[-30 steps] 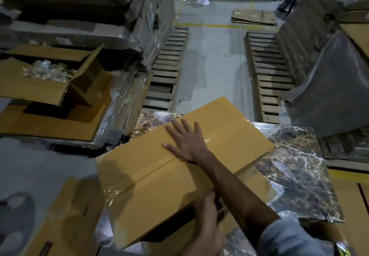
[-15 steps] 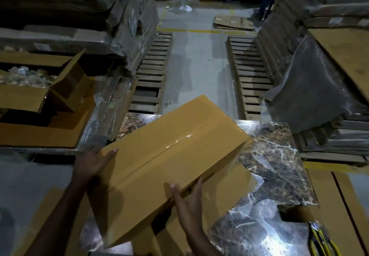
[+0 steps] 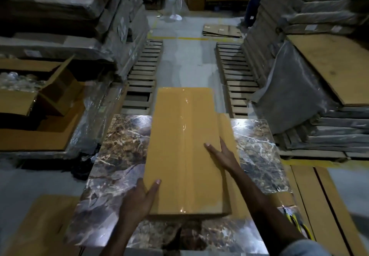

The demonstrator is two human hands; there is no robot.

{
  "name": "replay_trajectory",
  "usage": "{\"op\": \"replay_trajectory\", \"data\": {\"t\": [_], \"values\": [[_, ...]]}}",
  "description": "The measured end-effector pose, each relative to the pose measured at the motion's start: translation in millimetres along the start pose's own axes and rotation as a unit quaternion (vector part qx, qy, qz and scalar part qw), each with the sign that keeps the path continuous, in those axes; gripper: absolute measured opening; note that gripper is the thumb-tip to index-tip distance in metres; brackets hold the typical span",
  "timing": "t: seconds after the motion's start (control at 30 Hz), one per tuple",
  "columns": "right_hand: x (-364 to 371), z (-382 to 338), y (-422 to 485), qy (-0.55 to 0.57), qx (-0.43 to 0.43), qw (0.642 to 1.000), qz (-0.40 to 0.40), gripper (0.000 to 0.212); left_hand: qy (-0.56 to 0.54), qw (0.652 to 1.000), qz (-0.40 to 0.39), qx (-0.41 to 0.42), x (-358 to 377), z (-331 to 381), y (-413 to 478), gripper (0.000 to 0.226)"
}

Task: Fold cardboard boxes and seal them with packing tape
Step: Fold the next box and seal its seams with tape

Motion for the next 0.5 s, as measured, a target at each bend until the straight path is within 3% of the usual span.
{"op": "replay_trajectory", "data": {"t": [0.07,0.2,0.27,0.33,0.4,0.5], "values": [[-12,16,-5,0.002,0.028,1.0,0.0,0.084,-0.001,1.0,0.0,-0.006,24,7,-14,0.092],[-17,36,-29,0.021,0.017,1.0,-0.014,0.071,-0.062,0.998,0.02,-0.016,42,-4,-22,0.104],[-17,49,-36,0.034,0.022,0.999,-0.028,0.074,-0.069,0.997,0.031,-0.004,42,2,-26,0.097],[-22,64,-43,0.029,0.027,0.998,-0.039,0.081,-0.026,0.996,0.084,0.023,37,20,-40,0.089],[-37,79,-48,0.025,0.014,0.999,-0.022,0.073,0.053,0.979,0.181,0.077,28,48,-57,0.084],[-87,105,-60,0.039,-0.038,0.994,0.099,0.047,0.073,0.941,0.269,0.19,39,101,-88,0.064]]}}
Point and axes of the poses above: each hand's wrist, its own y-axis towards the middle knuckle, its own x-axis out of the palm, z = x × y, the point moved 9 cm from there along y, towards the middle knuckle, and after that the axes turned 2 degrees about x, right-handed, at the moved point
